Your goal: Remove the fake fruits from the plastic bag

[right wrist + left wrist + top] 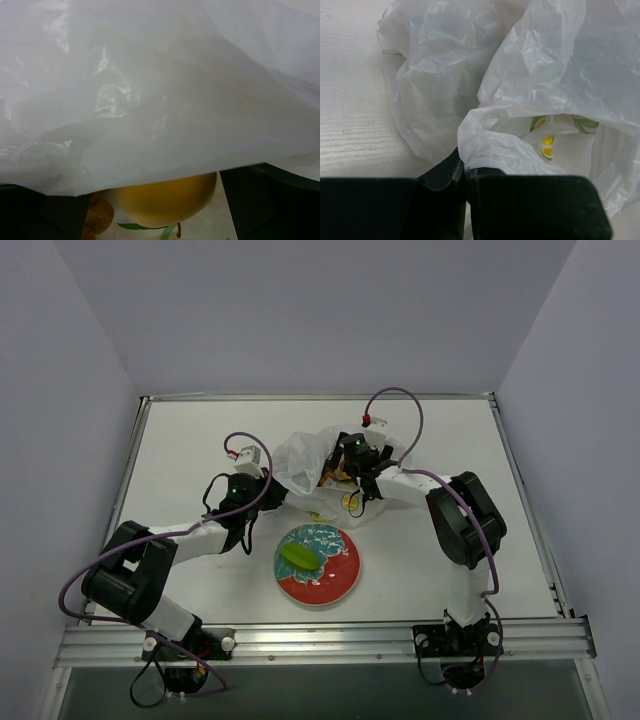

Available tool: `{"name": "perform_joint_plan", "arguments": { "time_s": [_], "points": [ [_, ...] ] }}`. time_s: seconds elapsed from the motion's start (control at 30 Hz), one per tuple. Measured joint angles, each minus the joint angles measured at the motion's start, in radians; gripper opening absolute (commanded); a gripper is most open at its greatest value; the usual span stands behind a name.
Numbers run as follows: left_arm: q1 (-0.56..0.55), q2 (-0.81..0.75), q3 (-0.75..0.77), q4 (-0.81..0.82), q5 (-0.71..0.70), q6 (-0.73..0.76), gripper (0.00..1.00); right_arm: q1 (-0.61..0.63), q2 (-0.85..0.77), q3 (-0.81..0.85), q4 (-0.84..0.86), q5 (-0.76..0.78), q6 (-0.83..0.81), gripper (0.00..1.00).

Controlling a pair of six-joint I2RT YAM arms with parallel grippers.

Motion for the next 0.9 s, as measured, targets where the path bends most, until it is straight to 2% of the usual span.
{"name": "perform_joint_plan", "arguments": {
  "time_s": [0.1, 0.23, 0.3, 0.47, 0.73, 0.9],
  "points": [
    [0.000, 0.000, 0.000, 0.000, 0.000, 0.000, 0.02, 0.000, 0.000, 0.000, -0.016, -0.007, -0.001, 0.87],
    [0.000, 0.000, 0.000, 0.000, 0.000, 0.000, 0.02, 0.000, 0.000, 0.000, -0.028, -0.011, -0.002, 0.58],
    [0.000, 0.000, 0.000, 0.000, 0.000, 0.000, 0.02, 0.000, -0.001, 0.000, -0.029, -0.013, -0.003, 0.47],
    [0.000, 0.000, 0.000, 0.000, 0.000, 0.000, 0.02, 0.003, -0.051, -0.021, -0.029, -0.018, -0.025, 0.45],
    [0.000, 0.000, 0.000, 0.000, 0.000, 0.000, 0.02, 0.016, -0.325, -0.103, 0.001, -0.091, -0.074, 0.45],
    [0.000, 0.000, 0.000, 0.000, -0.002, 0.000, 0.02, 0.043, -0.432, -0.169, 0.002, -0.157, -0.095, 0.45]
  ]
}}
